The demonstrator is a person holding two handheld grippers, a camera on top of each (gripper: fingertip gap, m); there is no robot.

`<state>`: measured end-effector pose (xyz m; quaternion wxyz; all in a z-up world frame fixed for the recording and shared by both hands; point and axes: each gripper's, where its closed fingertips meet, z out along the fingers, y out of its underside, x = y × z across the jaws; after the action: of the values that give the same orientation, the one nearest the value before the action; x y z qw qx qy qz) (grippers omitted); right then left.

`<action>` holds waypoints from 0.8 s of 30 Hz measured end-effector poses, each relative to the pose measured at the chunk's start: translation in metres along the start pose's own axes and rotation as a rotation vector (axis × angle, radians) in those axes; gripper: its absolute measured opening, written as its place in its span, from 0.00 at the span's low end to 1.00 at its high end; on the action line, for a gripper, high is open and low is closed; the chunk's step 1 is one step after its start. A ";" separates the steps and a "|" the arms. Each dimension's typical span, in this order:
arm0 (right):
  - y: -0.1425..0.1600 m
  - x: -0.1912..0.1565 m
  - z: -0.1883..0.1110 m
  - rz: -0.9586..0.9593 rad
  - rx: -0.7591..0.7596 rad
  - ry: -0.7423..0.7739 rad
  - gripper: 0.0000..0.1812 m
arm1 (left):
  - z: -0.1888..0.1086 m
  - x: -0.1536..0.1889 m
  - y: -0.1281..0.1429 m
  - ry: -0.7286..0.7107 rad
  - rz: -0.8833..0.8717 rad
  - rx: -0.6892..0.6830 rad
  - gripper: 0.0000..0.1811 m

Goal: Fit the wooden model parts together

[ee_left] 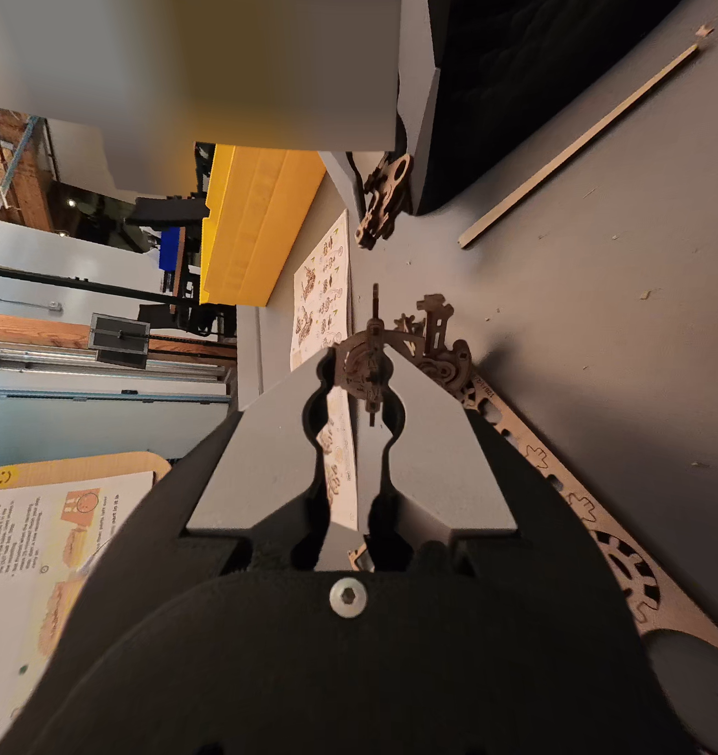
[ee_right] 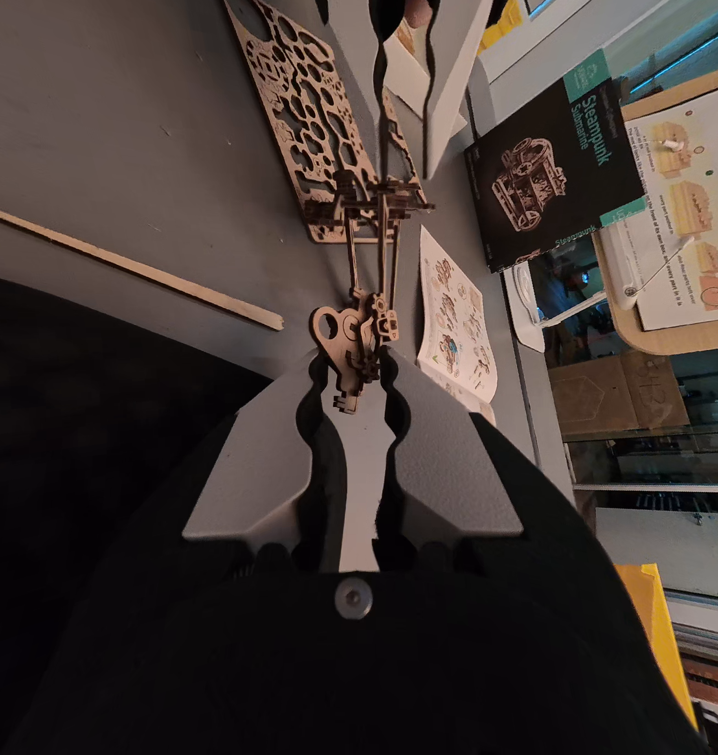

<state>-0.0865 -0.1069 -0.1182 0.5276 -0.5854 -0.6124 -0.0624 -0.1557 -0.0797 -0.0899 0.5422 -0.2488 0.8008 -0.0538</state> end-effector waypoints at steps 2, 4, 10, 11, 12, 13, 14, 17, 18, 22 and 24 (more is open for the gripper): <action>-0.007 0.000 -0.002 -0.021 0.014 0.018 0.13 | -0.004 -0.002 0.003 -0.019 -0.020 -0.035 0.16; -0.015 0.000 -0.004 -0.040 0.032 0.037 0.14 | -0.013 0.000 0.003 -0.021 -0.098 -0.068 0.19; -0.034 0.004 0.002 -0.136 0.030 0.132 0.13 | -0.029 0.017 -0.019 0.013 -0.921 -0.103 0.09; -0.038 0.004 0.003 -0.145 0.031 0.143 0.13 | -0.027 0.020 -0.026 0.042 -1.095 -0.094 0.10; -0.044 0.005 0.003 -0.153 0.042 0.160 0.13 | -0.024 0.022 -0.036 0.083 -1.253 -0.059 0.10; -0.050 0.007 0.002 -0.157 0.053 0.188 0.14 | -0.021 0.023 -0.045 0.123 -1.398 -0.012 0.10; -0.054 0.009 0.001 -0.157 0.058 0.211 0.14 | -0.018 0.022 -0.052 0.158 -1.528 0.045 0.10; -0.066 0.007 -0.004 -0.169 0.093 0.234 0.14 | -0.012 0.018 -0.065 0.233 -1.765 0.225 0.11; -0.067 0.006 -0.004 -0.184 0.087 0.239 0.14 | -0.013 0.015 -0.067 0.236 -1.808 0.281 0.10; -0.071 0.005 -0.008 -0.244 0.078 0.291 0.13 | -0.015 0.009 -0.067 0.210 -1.869 0.376 0.07; -0.070 0.004 -0.006 -0.254 0.066 0.292 0.13 | -0.014 0.008 -0.073 0.226 -1.863 0.399 0.09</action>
<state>-0.1367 -0.1305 -0.0750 0.6177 -0.4704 -0.6001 -0.1926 -0.1461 -0.1492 -0.0648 0.2339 -0.6820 0.3051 -0.6222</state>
